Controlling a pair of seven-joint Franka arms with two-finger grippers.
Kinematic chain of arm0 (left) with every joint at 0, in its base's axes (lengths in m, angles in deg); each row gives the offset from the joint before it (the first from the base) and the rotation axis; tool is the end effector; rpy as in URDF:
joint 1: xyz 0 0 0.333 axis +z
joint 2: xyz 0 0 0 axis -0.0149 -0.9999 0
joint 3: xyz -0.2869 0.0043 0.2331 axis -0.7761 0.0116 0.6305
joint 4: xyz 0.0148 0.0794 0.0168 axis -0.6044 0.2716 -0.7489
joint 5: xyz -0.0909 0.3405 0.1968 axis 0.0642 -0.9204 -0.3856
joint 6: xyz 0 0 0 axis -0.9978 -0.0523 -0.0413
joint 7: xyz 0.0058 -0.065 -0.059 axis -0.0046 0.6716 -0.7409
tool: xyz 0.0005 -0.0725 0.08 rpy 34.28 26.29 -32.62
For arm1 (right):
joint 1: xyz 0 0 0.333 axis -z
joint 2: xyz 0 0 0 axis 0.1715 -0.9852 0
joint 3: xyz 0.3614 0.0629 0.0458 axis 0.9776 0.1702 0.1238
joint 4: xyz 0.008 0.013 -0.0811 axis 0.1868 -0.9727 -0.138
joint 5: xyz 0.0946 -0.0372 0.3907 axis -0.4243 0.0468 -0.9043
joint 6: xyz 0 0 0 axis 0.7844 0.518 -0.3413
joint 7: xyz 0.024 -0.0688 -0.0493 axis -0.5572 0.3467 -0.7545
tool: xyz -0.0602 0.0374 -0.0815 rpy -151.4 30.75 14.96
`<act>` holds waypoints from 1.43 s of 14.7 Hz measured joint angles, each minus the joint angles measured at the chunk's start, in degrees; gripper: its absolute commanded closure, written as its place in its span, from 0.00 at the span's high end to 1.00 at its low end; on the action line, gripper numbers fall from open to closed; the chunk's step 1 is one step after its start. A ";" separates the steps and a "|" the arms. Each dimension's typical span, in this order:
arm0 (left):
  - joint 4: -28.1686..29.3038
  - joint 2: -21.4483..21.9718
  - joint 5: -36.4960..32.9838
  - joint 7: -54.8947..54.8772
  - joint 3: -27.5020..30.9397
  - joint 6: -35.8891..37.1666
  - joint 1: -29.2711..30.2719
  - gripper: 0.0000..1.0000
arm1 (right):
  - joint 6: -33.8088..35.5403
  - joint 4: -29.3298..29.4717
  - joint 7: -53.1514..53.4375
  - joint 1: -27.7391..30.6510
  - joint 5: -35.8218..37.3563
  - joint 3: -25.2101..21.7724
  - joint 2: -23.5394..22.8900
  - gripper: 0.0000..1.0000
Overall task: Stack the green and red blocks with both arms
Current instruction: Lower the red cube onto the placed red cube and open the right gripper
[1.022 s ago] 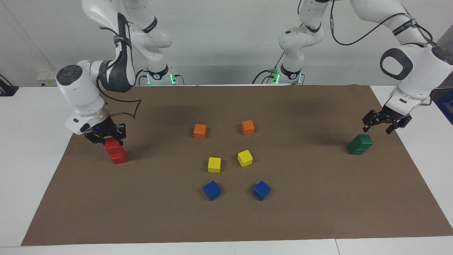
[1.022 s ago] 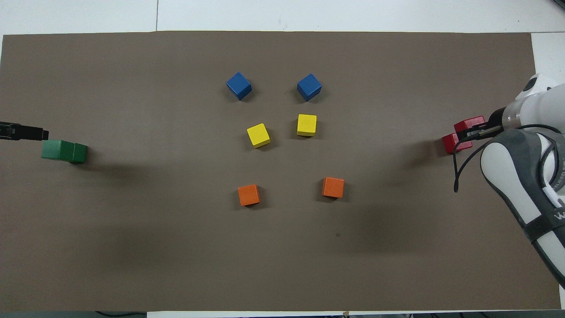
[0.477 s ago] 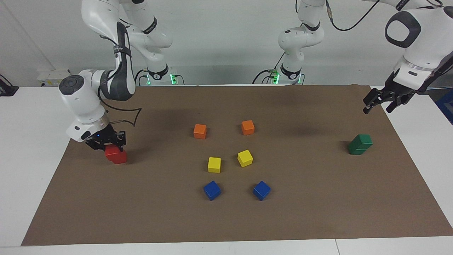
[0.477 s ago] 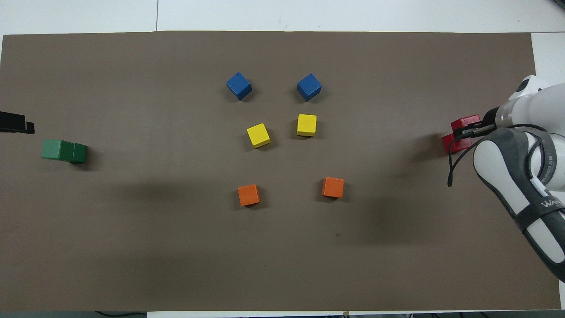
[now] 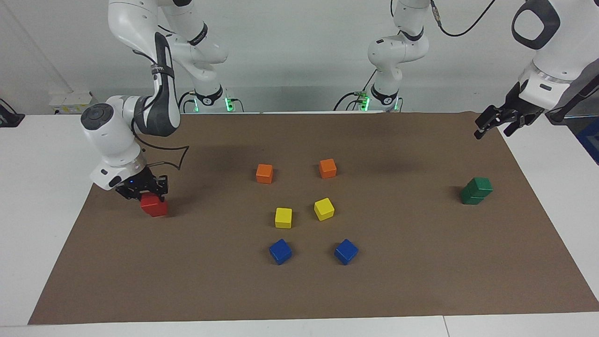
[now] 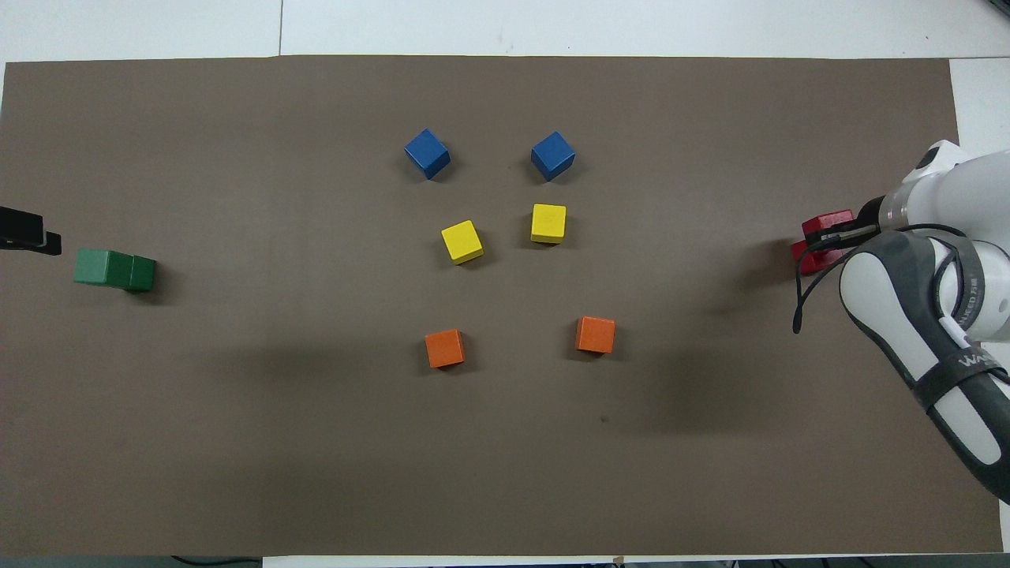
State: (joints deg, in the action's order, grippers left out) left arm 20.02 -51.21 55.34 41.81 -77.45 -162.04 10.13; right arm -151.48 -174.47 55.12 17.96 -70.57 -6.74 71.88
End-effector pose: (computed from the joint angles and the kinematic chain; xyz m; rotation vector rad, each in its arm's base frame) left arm 0.5657 0.0589 0.6570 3.0749 0.0891 -0.0224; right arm 0.6084 -0.0740 0.4083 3.1030 0.2451 0.1019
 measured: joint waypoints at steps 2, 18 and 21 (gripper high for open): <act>-0.43 -0.01 -0.02 0.02 -0.02 1.98 -0.01 1.00 | 0.00 -0.19 0.03 0.17 -0.41 -0.03 0.00 0.00; -0.97 -0.01 -4.64 0.42 -2.09 3.86 -3.98 1.00 | -0.06 -2.43 0.03 1.94 -0.65 -0.07 0.60 0.00; -1.02 -0.01 -4.20 0.89 -2.10 2.65 -3.98 1.00 | -0.07 -2.86 -1.10 2.09 -0.65 -0.07 0.93 0.00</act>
State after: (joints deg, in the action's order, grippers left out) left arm 19.00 -51.22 51.14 42.70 -79.55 -159.39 6.15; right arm -151.54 -177.33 54.02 20.05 -71.23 -6.81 72.81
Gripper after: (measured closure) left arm 0.000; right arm 0.449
